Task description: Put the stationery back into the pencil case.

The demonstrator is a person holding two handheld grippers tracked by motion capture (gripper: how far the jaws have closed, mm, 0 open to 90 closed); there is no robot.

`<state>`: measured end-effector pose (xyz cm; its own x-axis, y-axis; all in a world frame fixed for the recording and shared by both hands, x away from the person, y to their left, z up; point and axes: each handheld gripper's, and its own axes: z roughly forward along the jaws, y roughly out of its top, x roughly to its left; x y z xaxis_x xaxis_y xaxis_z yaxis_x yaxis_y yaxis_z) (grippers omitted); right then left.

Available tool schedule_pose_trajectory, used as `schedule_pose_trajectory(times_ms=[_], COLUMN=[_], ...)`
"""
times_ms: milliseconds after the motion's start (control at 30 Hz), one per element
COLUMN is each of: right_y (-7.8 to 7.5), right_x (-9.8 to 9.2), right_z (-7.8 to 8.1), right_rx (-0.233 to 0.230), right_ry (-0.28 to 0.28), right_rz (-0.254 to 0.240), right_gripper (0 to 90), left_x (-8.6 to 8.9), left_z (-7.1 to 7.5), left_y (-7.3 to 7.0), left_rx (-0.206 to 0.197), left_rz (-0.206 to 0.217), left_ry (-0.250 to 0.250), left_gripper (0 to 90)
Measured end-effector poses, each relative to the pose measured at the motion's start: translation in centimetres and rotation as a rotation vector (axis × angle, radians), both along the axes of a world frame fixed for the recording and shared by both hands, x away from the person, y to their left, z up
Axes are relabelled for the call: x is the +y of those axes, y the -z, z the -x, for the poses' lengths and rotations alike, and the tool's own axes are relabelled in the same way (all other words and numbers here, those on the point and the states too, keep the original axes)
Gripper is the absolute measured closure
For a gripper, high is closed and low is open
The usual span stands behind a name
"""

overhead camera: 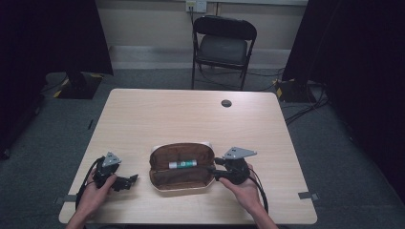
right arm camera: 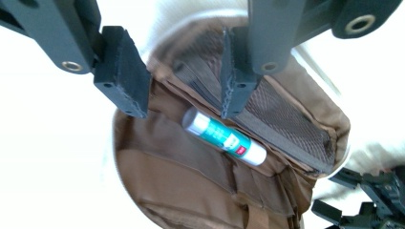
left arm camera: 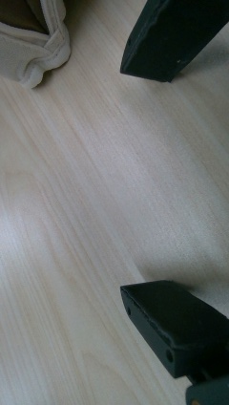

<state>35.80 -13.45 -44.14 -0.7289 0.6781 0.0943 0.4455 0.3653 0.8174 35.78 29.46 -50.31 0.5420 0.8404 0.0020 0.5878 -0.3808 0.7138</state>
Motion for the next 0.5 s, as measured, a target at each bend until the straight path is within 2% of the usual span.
schedule_pose_trajectory(times_ms=[267, 500], right_y=[0.2, 1.3], right_x=[-3.1, -6.5], right_z=[0.4, 0.5], right_rx=[0.002, 0.024], right_ry=[0.066, 0.147], right_rz=[0.015, 0.056], right_gripper=[46.2, 39.9], left_x=[0.0, 0.0], left_z=[0.1, 0.1], left_y=[0.0, 0.0], left_rx=[0.001, -0.001], left_rz=[-0.002, 0.004], left_ry=[0.002, -0.003], left_gripper=[0.0, 0.0])
